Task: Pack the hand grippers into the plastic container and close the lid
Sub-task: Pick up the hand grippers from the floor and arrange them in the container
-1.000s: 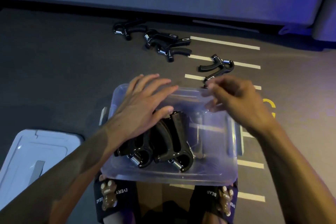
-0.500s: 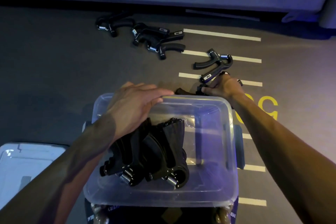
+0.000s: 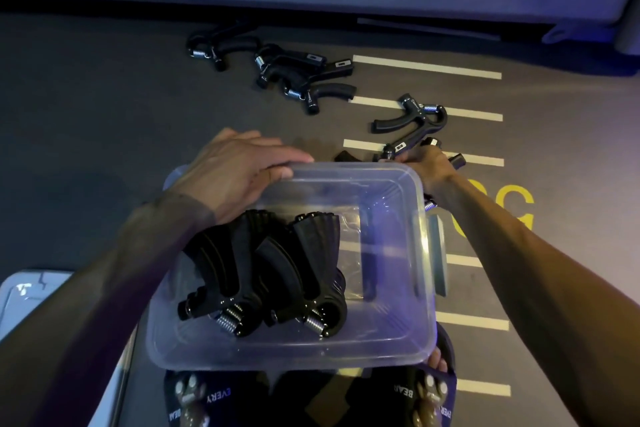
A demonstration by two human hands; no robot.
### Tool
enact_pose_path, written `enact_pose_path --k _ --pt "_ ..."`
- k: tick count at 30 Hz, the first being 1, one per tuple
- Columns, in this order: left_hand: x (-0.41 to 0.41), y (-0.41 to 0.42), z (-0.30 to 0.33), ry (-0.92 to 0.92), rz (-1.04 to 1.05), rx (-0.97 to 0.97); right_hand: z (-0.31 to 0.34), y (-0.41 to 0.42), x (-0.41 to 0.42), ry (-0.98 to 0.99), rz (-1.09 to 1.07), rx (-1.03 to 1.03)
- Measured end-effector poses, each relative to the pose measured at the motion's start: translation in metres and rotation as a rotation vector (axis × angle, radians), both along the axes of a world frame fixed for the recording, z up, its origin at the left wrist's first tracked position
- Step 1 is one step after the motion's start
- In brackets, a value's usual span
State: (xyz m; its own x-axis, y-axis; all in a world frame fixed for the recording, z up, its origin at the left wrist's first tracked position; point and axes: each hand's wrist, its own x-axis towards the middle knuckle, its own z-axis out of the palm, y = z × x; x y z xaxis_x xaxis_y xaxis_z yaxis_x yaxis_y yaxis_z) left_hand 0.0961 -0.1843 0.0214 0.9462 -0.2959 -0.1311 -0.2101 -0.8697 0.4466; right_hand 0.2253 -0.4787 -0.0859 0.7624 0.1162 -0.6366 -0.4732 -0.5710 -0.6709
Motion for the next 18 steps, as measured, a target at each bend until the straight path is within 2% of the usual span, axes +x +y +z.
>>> enact_pose_path --k 7,10,12,14,18 --pt "-0.012 -0.008 0.003 -0.023 0.098 -0.042 0.059 -0.003 -0.013 -0.262 -0.025 0.248" --pt "-0.016 -0.014 0.013 -0.198 0.096 0.042 0.092 -0.002 -0.025 -0.444 -0.058 0.294" --pt "-0.017 -0.019 0.028 -0.264 0.186 -0.075 0.116 -0.005 -0.037 -0.620 -0.010 0.208" --pt "-0.016 -0.026 0.047 -0.261 0.293 -0.295 0.144 -0.008 -0.052 -0.825 0.075 0.068" --pt "-0.004 -0.045 0.080 -0.115 0.378 -0.539 0.187 -0.003 -0.088 -0.975 0.222 0.120"
